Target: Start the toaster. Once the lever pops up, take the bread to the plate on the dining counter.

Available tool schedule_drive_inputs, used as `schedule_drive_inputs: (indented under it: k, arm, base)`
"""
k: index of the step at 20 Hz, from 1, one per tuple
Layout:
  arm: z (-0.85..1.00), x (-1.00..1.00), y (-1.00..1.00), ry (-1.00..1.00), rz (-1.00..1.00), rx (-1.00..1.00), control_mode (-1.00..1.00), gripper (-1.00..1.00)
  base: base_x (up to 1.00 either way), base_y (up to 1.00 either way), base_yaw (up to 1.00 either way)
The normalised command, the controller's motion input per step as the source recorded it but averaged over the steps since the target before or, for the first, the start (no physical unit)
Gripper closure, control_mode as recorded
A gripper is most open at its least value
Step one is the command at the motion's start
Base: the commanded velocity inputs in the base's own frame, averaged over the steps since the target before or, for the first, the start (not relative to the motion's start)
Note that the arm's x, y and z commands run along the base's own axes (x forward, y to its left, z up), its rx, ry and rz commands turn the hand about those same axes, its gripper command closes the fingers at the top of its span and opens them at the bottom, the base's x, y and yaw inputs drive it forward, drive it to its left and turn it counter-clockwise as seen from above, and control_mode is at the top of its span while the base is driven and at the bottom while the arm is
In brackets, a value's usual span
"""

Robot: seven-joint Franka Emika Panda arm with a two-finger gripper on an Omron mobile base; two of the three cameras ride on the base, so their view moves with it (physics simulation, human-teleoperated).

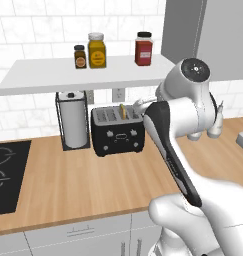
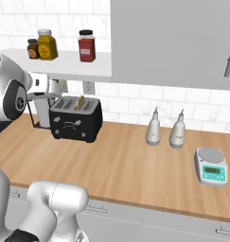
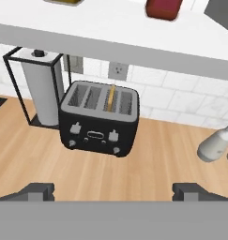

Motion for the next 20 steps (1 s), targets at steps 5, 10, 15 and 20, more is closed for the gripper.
schedule_drive_inputs:
  k: [5, 10, 15, 20]
  arm:
    - [-0.41, 0.05, 0.01, 0.05, 0.00, 0.03, -1.00, -1.00]
    - [-0.50, 0.23, 0.00, 0.00, 0.00, 0.00, -1.00, -1.00]
    - [-0.30, 0.44, 0.00, 0.00, -0.02, 0.00, -1.00, -1.00]
    - [-0.24, 0.56, 0.00, 0.00, -0.01, 0.00, -1.00, -1.00]
  base:
    - [0.00, 0.00, 0.00]
    - [0.00, 0.00, 0.00]
    - [0.00, 0.00, 0.00]
    - [0.00, 0.00, 0.00]
